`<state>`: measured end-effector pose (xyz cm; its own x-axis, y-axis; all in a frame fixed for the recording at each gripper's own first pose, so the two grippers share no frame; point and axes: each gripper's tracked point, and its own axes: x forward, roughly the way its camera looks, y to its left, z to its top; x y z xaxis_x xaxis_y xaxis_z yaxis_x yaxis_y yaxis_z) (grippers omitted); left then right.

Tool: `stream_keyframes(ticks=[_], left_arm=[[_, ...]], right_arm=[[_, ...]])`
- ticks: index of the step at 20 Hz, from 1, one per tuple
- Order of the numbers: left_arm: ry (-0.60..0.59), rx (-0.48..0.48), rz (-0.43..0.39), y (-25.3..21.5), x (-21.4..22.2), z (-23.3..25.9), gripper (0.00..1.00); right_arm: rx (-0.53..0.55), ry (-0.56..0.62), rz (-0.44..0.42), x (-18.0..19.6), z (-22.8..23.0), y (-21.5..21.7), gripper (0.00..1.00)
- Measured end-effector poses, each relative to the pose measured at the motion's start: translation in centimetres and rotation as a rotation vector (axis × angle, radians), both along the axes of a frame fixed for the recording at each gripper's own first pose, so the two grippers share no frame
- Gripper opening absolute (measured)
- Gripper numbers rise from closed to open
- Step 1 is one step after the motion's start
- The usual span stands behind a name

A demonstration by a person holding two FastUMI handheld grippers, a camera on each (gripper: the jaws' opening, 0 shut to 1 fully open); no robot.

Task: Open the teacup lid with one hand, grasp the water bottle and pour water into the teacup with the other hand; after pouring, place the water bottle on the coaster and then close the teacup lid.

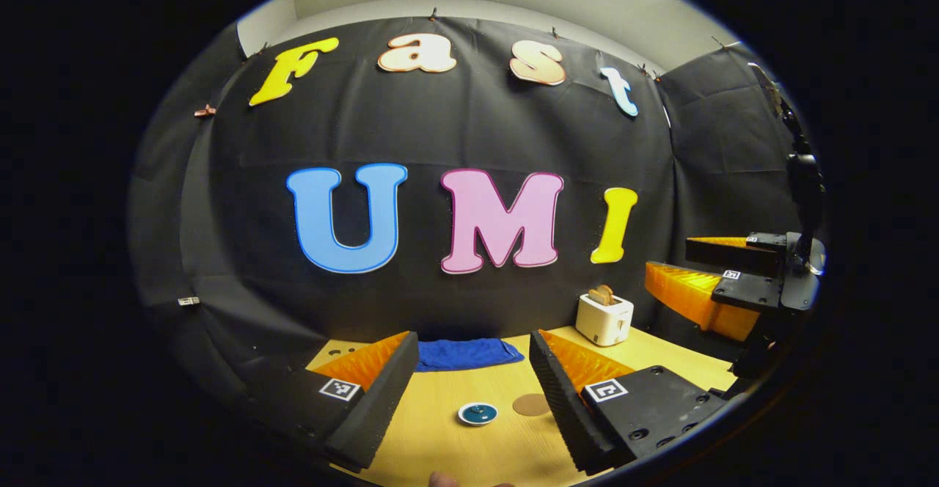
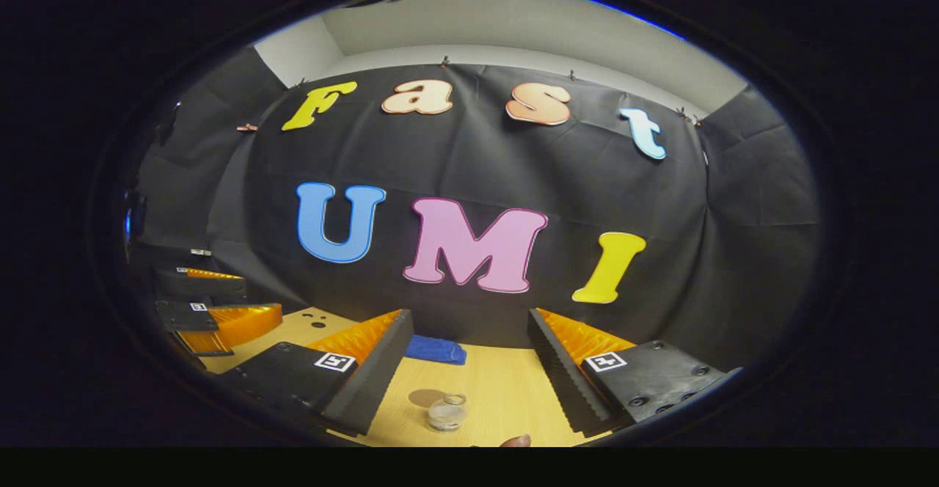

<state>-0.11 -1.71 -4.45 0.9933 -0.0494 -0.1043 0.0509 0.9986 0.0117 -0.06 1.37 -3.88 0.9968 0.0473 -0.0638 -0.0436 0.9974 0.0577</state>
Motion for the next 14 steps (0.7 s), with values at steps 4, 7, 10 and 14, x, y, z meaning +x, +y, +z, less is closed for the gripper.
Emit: stream_keyframes(ticks=[4, 7, 10, 14], left_arm=[[0.082, 0.019, -0.022, -0.4, 1.8, -5.9, 0.95], [0.130, 0.038, -0.018, -0.2, 3.6, -10.3, 0.95], [0.133, 0.069, -0.008, 0.2, 6.3, -14.2, 0.96], [0.193, 0.052, -0.087, -0.3, 11.1, -23.0, 0.86]], right_arm=[[0.007, 0.068, 0.009, -0.6, -4.6, 0.7, 0.97], [0.021, 0.130, 0.009, -1.0, -8.3, 1.0, 0.97], [0.031, 0.164, 0.001, -1.1, -11.1, 1.1, 0.97], [0.013, 0.242, 0.007, -1.3, -17.0, 1.9, 0.97]])
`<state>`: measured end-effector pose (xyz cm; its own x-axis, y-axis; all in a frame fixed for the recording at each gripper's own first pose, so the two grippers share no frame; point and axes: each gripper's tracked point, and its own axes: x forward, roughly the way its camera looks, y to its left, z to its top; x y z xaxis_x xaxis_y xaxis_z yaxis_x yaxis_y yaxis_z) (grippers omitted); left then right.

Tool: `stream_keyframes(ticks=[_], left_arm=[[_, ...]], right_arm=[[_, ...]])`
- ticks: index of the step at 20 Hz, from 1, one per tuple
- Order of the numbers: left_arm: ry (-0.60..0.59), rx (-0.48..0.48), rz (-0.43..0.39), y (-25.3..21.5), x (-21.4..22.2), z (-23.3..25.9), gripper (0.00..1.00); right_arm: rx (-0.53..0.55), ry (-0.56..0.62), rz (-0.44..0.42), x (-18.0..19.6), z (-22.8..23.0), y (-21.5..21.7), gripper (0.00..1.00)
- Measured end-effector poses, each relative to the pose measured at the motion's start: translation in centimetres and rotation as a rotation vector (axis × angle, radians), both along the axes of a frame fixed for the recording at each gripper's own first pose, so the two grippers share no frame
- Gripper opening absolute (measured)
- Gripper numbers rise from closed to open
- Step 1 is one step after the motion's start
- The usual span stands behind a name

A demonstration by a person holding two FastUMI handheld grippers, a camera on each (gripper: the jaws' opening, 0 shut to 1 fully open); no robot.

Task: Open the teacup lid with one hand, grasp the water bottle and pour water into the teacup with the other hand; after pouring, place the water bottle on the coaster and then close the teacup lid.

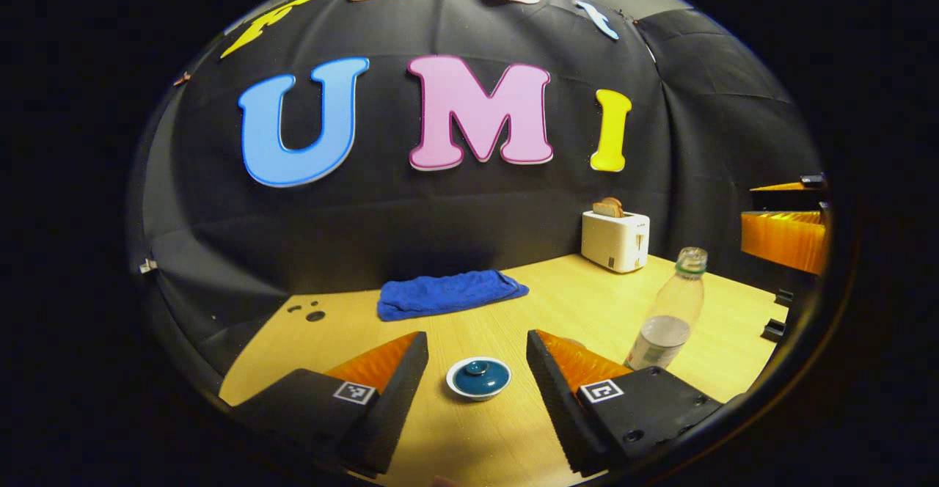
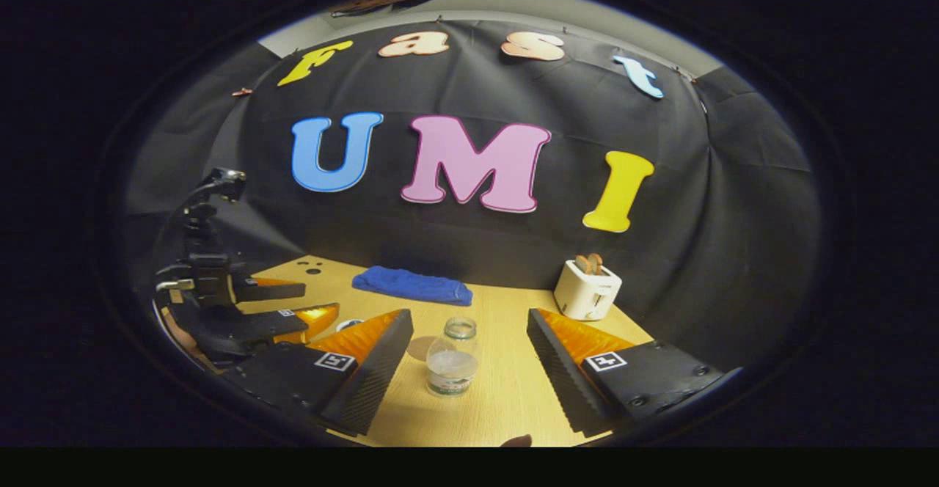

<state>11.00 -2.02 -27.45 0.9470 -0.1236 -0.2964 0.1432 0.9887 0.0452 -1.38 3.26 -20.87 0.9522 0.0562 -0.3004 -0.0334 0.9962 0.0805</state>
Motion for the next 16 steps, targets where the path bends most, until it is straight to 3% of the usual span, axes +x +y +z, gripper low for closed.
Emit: stream_keyframes(ticks=[4, 7, 12, 15, 16], left_arm=[[0.050, 0.014, 0.008, 0.2, 2.7, -5.1, 0.76], [0.076, 0.013, -0.010, -0.6, 4.2, -7.8, 0.73], [0.112, 0.030, -0.020, -1.0, 5.8, -10.6, 0.72], [0.095, 0.023, -0.031, -1.4, 6.4, -10.4, 0.60], [0.093, 0.024, -0.032, -1.5, 6.5, -10.4, 0.62]], right_arm=[[0.002, 0.046, 0.000, -0.6, -2.4, 0.5, 0.97], [-0.004, 0.071, 0.009, -0.6, -3.7, 1.0, 0.98], [-0.006, 0.090, 0.008, 0.0, -4.6, 1.3, 0.98], [-0.006, 0.098, 0.013, 0.4, -5.2, 1.5, 0.97], [-0.006, 0.103, 0.016, 0.6, -5.6, 1.6, 0.97]])
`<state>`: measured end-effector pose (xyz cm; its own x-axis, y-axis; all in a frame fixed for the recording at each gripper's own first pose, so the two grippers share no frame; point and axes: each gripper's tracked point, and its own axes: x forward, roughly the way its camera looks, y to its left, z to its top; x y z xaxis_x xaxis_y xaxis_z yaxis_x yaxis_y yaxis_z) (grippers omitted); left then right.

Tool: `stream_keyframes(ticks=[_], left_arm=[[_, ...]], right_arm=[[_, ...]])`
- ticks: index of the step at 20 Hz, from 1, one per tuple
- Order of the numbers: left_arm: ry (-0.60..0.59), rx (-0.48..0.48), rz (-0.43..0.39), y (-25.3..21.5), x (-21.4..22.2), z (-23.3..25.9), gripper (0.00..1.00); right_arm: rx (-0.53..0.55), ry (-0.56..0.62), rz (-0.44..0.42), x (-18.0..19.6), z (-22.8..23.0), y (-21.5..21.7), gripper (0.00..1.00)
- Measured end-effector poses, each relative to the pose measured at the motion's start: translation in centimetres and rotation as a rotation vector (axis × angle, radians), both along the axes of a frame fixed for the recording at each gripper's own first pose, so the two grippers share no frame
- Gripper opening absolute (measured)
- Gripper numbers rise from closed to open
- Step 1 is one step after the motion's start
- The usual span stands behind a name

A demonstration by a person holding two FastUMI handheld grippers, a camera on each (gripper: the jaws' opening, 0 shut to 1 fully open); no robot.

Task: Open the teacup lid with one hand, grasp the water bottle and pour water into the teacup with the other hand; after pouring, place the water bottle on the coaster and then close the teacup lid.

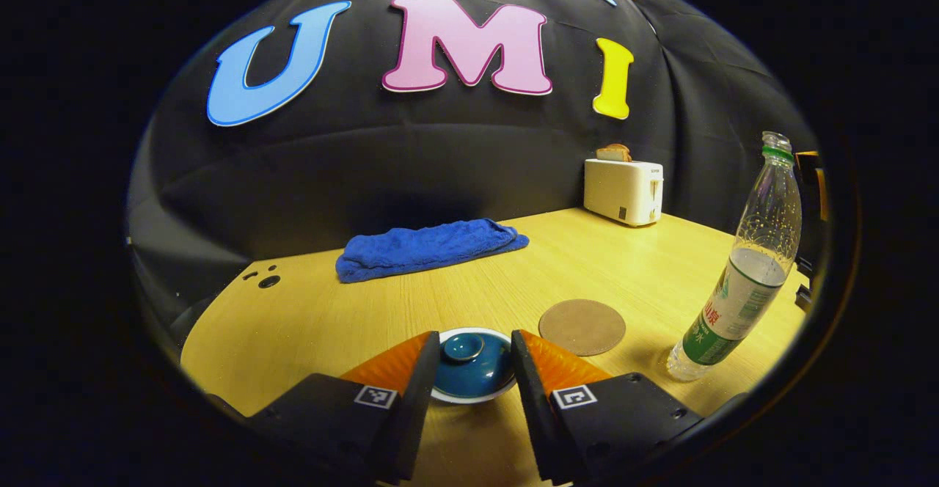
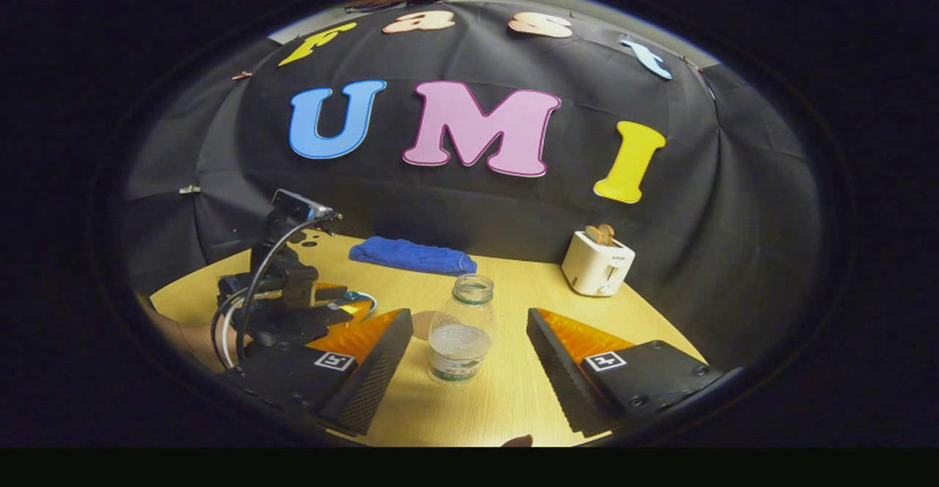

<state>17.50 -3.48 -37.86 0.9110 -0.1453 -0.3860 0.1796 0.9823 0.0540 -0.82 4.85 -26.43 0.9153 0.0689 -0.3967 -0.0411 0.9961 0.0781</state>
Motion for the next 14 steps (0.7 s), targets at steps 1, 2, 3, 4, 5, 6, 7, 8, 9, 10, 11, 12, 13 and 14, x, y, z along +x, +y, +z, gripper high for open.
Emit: stream_keyframes(ticks=[1, 2, 3, 4, 5, 6, 7, 8, 9, 10, 11, 12, 13, 14], left_arm=[[-0.002, 0.002, 0.002, 0.1, 0.0, 0.0, 0.58], [-0.005, -0.001, 0.004, 0.1, 0.0, 0.1, 0.63], [-0.009, -0.007, 0.008, 0.2, 0.1, 0.0, 0.53], [-0.013, -0.012, 0.015, 0.3, 0.2, 0.2, 0.56], [-0.016, -0.017, 0.023, 0.5, 0.1, 0.1, 0.45], [-0.023, -0.027, 0.021, 0.4, 0.2, 0.3, 0.34], [-0.029, -0.029, 0.021, 0.4, 0.2, 0.4, 0.33], [-0.023, -0.028, 0.021, 0.5, 0.2, 0.3, 0.32], [-0.022, -0.028, 0.019, 0.5, 0.2, 0.3, 0.31], [-0.015, -0.032, 0.021, 0.5, 0.2, 0.4, 0.32], [-0.013, -0.038, 0.024, 0.6, 0.1, 0.4, 0.31], [-0.009, -0.042, 0.029, 0.7, 0.1, 0.5, 0.31], [-0.007, -0.047, 0.036, 0.9, -0.1, 0.6, 0.31], [-0.008, -0.052, 0.042, 1.1, -0.2, 1.0, 0.31]], right_arm=[[0.002, 0.004, 0.003, 0.1, -0.3, 0.0, 0.97], [0.003, 0.009, 0.003, 0.3, -0.5, 0.1, 0.97], [0.007, 0.013, 0.003, 0.4, -0.8, 0.1, 0.97], [0.008, 0.017, 0.001, 0.6, -1.1, 0.1, 0.97], [0.013, 0.022, 0.002, 0.7, -1.5, 0.2, 0.97], [0.020, 0.022, 0.002, 0.7, -1.7, 0.2, 0.97], [0.025, 0.023, 0.005, 0.7, -2.0, 0.4, 0.97], [0.028, 0.025, 0.009, 0.7, -2.2, 0.5, 0.97], [0.032, 0.029, 0.014, 0.7, -2.7, 0.7, 0.97], [0.039, 0.032, 0.018, 0.7, -3.1, 0.8, 0.97], [0.046, 0.039, 0.023, 0.6, -3.7, 1.1, 0.97], [0.052, 0.046, 0.026, 0.5, -4.3, 1.3, 0.97], [0.056, 0.054, 0.030, 0.6, -5.1, 1.5, 0.97], [0.057, 0.062, 0.035, 0.6, -5.9, 1.8, 0.97]])
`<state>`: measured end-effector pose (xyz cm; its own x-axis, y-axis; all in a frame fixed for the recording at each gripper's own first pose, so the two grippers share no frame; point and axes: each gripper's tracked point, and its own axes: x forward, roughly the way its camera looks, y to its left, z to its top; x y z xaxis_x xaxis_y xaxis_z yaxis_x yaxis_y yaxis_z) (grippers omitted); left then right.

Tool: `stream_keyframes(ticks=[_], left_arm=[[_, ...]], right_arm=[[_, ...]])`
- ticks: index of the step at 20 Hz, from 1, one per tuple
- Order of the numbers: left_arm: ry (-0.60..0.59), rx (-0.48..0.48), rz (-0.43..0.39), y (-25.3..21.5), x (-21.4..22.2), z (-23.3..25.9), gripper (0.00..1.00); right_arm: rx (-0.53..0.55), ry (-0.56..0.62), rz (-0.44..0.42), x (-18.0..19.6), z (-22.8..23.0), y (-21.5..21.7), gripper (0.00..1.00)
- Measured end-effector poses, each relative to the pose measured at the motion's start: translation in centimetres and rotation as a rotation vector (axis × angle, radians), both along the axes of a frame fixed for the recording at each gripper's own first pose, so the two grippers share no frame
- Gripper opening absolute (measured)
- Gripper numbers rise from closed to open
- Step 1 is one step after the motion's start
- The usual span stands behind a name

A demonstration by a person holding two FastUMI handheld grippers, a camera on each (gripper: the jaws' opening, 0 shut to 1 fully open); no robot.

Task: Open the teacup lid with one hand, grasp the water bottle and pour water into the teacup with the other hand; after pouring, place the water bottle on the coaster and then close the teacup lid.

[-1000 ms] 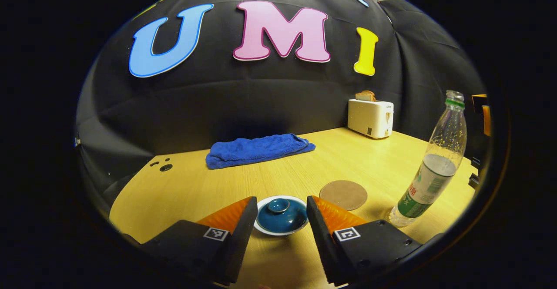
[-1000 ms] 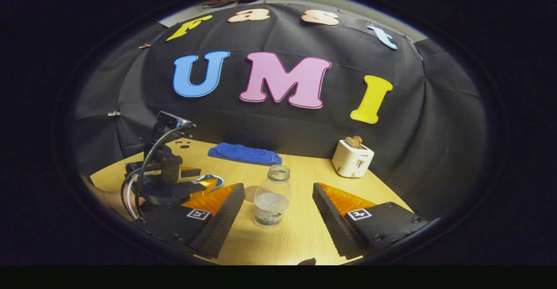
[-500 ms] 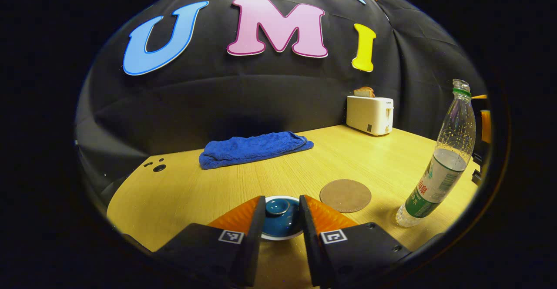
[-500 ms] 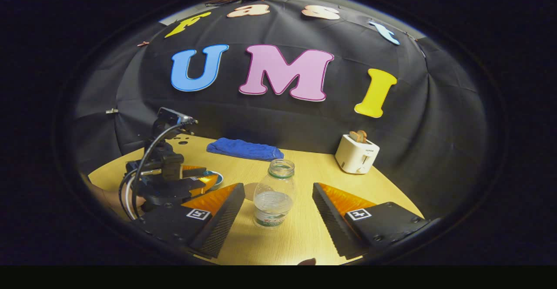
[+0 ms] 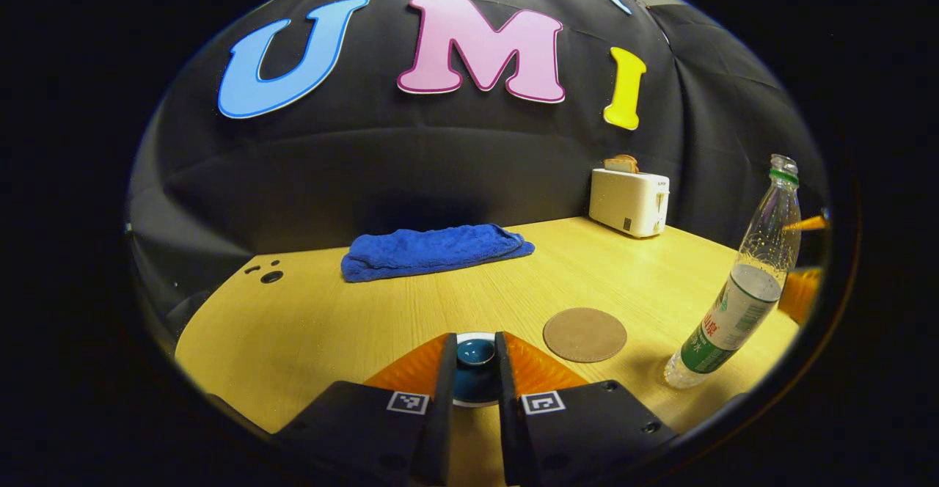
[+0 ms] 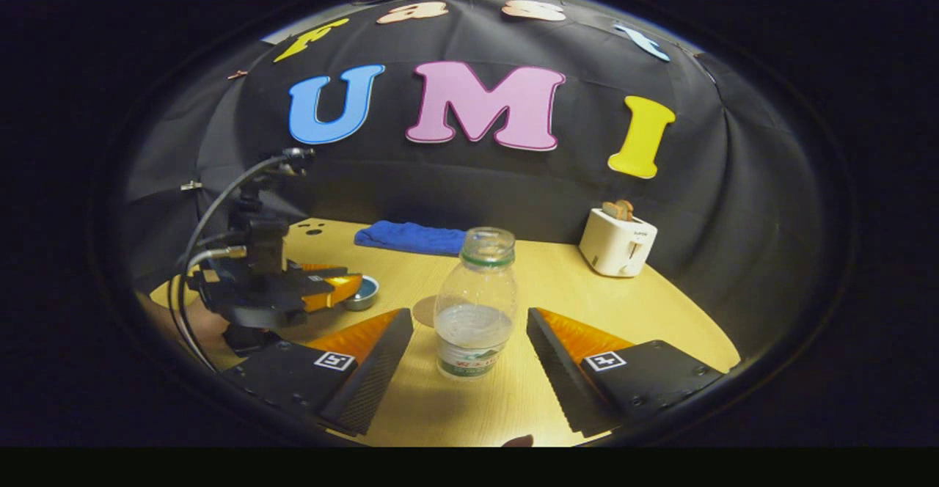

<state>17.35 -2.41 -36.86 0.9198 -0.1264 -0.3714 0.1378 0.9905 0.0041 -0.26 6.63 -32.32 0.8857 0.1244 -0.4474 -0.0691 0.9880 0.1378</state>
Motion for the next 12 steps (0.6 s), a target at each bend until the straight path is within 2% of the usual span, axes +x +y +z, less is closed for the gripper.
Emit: stream_keyframes(ticks=[7, 12], left_arm=[[-0.058, -0.009, 0.015, 0.6, -0.2, 3.3, 0.31], [-0.039, -0.023, 0.019, 0.2, 0.0, 2.2, 0.31]], right_arm=[[0.025, 0.024, -0.016, 1.2, -4.0, 0.0, 0.97], [0.028, 0.018, -0.033, 1.9, -3.8, -0.4, 0.97]])
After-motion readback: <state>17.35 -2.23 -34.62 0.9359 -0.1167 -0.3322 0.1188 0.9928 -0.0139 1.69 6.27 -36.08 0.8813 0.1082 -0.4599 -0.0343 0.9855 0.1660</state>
